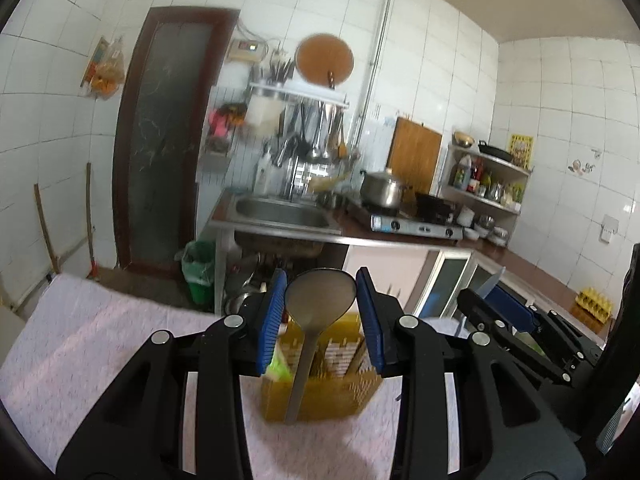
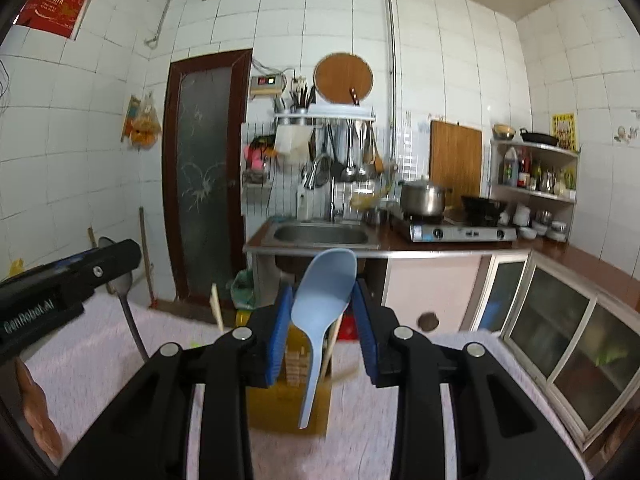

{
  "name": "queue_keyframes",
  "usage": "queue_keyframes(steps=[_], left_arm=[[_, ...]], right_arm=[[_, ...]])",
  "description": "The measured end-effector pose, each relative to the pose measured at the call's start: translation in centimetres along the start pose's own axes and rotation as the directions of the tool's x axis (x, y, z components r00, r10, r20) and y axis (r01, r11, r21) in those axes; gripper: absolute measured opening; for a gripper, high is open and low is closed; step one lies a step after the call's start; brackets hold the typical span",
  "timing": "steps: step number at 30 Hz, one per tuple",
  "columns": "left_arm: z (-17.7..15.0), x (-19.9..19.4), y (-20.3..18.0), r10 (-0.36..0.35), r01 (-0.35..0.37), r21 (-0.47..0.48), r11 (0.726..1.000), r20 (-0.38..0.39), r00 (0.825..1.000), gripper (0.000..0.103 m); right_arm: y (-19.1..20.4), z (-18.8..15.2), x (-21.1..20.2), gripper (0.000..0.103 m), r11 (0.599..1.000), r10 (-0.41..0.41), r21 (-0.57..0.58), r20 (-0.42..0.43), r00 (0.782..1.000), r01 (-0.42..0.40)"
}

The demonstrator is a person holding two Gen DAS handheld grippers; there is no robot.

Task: Organize utensils
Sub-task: 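Lift both spoons with both tools and carry them above the holder, then open both tools to drop the spoons into the yellow holder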

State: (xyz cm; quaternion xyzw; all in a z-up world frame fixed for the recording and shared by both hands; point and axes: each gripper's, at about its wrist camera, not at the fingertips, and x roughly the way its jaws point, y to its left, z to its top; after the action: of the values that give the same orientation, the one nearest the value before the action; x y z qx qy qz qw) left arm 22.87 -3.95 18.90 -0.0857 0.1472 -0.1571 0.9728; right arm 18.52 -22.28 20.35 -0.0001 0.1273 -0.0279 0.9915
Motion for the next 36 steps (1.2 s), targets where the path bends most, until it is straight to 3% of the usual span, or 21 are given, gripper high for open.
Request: queue_keyframes(steps=[7,12,18,21,26,29,31,36], left_arm=[[0.8,6.2,-0.4,0.024,-0.024,0.029,0.999,0.000,1.000,0.035],[-1.9,12.0,1.0,0.049,-0.047,0.022,0.999,-0.080,0.996,0.035],[-4.5,14.6,2.6,0.084,-0.080,0.036,0.996,-0.148,0.985,0.035],[-4.2,13.3,3.2,0.092,-0.089,0.027,0.996,-0.152,0.984,0.036],[-3.3,8.0,3.4,0.124,-0.120,0.043,0.992,-0.107,0.986,0.077],[-3.8,3.3,3.3,0.164,-0.159,0.073,0.985,-0.075,0.984,0.092],[-4.6,0.6,3.3,0.187,-0.181,0.085,0.980,-0.060,0.981,0.098],[-8.6,-5.1,3.5,0.249,-0.243,0.108,0.964,-0.046,0.967,0.098]], right_arm=[[-0.6,0.6,6.6,0.032,1.000,-0.022,-0.015,-0.055,0.998,0.021],[-1.7,-2.5,11.9,0.032,1.000,-0.026,-0.008,-0.167,0.986,0.025],[-2.1,-5.0,14.2,0.033,1.000,-0.031,-0.007,-0.253,0.967,0.030],[-2.6,-4.7,12.6,0.044,0.998,-0.055,-0.016,-0.247,0.968,0.053],[-3.9,-3.6,7.2,0.063,0.997,-0.075,-0.002,-0.208,0.975,0.077],[-4.4,-4.2,3.2,0.077,0.998,-0.062,0.012,-0.178,0.982,0.065],[-4.3,-5.2,0.8,0.084,0.999,-0.049,0.014,-0.168,0.985,0.052],[-3.1,-10.1,-5.3,0.097,1.000,0.010,0.025,-0.155,0.988,-0.007]])
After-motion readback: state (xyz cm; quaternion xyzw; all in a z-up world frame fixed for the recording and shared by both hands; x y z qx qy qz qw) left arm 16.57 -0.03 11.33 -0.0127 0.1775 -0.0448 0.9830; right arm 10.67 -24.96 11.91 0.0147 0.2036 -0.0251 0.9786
